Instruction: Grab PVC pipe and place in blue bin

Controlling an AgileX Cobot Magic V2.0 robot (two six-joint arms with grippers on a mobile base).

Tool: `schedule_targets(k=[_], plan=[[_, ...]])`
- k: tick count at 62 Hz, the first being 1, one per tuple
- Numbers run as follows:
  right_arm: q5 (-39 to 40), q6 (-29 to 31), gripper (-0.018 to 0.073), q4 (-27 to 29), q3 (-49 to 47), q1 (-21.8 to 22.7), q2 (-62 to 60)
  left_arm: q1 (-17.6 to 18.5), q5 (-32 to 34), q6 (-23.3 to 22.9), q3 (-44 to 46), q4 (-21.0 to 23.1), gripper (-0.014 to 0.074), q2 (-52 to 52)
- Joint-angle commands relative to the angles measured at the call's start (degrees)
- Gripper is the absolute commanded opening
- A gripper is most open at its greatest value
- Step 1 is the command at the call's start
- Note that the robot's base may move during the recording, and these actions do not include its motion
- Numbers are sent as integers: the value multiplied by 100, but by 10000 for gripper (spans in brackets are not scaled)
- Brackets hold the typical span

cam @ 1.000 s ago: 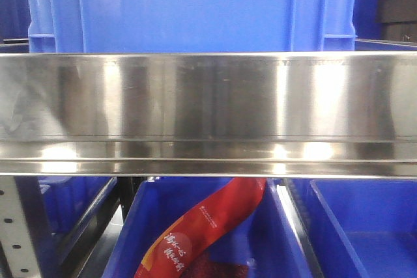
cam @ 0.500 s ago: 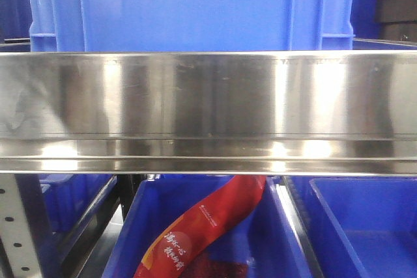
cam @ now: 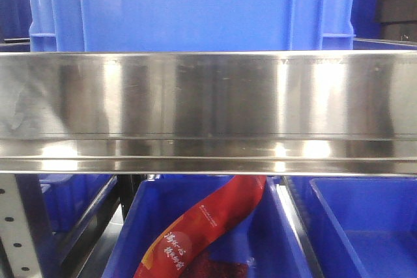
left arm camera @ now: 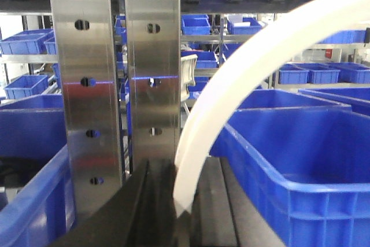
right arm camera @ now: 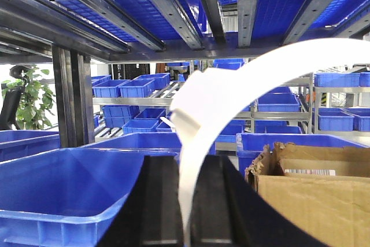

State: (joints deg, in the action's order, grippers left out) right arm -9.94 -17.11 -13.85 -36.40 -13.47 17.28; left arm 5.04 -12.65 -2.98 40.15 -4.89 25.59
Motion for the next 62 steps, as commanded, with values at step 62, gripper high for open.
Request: schedule_targets(k=[62], plan=[[316,12,-162,-15,-1876,-1727,3663,1815,-982,-4,3304,489,-111,3714]])
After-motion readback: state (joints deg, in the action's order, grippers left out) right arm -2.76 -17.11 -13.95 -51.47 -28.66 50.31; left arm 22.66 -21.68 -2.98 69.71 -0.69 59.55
